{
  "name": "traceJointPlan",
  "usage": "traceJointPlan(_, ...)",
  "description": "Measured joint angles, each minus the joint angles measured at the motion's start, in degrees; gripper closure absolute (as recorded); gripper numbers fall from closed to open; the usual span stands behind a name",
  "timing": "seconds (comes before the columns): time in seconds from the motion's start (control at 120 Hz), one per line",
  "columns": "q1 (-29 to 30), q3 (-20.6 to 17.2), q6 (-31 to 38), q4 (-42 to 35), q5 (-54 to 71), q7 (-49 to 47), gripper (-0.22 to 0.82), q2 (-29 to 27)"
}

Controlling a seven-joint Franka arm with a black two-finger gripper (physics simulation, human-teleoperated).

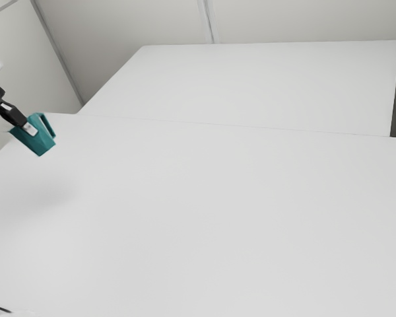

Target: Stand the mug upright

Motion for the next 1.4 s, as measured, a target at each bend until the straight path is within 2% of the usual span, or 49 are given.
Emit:
traceJointPlan(0.183, -9.2, 0.0, 12.5, -12.9, 4.4, -2.5, 0.77, -6.1)
traceJointPlan(0.383, -19.3, 0.8, 24.1, -22.9, 9.4, -8.8, 0.77, -11.4)
traceJointPlan(0.525, -30.1, 6.9, 29.7, -26.6, 11.4, -13.9, 0.77, -12.5)
traceJointPlan(0.633, -36.5, 9.3, 33.3, -30.9, 13.8, -17.9, 0.77, -14.1)
traceJointPlan(0.75, -43.6, 13.5, 38.4, -36.6, 15.0, -21.8, 0.77, -14.6)
traceJointPlan(1.033, -45.3, 14.2, 49.0, -45.0, 15.9, -29.2, 0.77, -15.6)
traceJointPlan(1.4, -46.0, 11.9, 54.3, -46.5, 16.6, -35.0, 0.79, -11.4)
